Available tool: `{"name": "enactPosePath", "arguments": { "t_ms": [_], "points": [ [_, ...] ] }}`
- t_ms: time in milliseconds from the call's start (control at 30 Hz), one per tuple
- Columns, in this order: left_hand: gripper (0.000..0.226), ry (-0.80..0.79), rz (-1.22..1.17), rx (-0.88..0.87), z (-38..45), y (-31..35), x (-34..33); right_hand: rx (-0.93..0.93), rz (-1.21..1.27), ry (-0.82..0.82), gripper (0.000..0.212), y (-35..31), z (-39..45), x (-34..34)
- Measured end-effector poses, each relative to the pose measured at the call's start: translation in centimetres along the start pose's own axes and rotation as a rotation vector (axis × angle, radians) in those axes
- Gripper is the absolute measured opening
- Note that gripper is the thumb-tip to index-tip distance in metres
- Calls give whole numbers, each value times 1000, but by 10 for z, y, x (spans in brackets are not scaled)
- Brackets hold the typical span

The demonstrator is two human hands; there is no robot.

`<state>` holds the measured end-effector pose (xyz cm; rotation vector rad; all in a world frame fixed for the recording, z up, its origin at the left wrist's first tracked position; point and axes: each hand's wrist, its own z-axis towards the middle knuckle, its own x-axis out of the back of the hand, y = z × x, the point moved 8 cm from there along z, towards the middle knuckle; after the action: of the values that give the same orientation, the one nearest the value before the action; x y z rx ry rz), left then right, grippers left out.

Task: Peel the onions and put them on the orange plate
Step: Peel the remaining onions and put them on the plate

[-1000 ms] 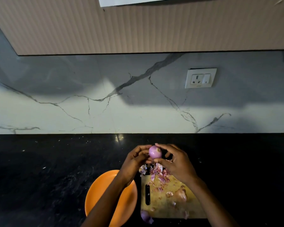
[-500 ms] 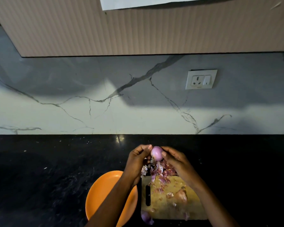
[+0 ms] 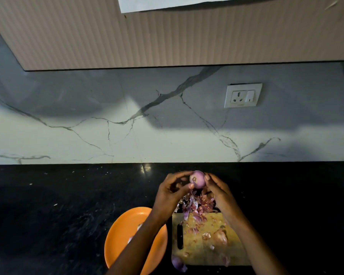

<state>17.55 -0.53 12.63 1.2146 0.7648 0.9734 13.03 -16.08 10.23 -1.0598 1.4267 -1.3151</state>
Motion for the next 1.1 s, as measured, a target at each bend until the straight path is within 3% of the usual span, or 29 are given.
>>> {"name": "enactPosePath", "arguments": {
  "t_ms": [133,333,633,967,1033,1100],
  "points": [
    [22,81,37,-43,1,2,3,6,-19,-12,30,-1,-2,-5],
    [16,123,140,-121,0,5,3,22,-141,-10,27,-2,-4,-2],
    [6,122,48,7,4,3,2,31,-105,-91,29,-18,-3,-8],
    [28,286,-457,351,-5,-28,-27,85,-75,-73,39,-21,8,-7],
    [26,315,-350,363,-5,-28,-26,91,-86,-57,41,-17,7,-3],
    [17,328,-33,270,-3,-23,-19,88,-97,-24,40,-11,5,2]
  ]
}}
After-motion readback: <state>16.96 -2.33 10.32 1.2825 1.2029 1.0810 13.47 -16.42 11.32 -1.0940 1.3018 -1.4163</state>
